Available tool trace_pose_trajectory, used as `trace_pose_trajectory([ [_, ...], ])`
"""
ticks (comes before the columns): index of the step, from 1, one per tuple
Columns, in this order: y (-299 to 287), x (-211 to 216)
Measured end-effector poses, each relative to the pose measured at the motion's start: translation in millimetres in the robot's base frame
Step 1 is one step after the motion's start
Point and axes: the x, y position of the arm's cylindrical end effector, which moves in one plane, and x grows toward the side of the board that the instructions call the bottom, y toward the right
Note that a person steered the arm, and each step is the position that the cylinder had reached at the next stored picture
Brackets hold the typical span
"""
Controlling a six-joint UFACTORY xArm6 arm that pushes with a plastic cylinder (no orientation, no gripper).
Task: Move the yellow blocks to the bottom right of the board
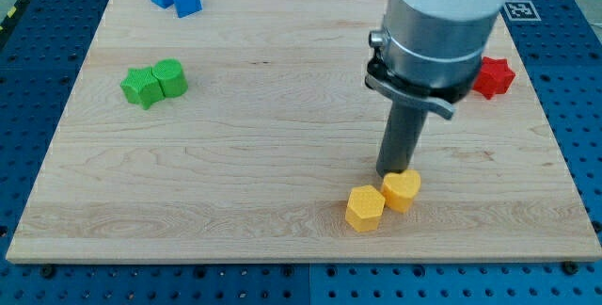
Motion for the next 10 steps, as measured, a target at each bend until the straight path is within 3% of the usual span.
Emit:
trace_pose_trajectory([
  [3,-50.6,2.3],
  [5,-73.3,55.9],
  [8,-27.1,48.5],
  [10,-20.0,19.9],
])
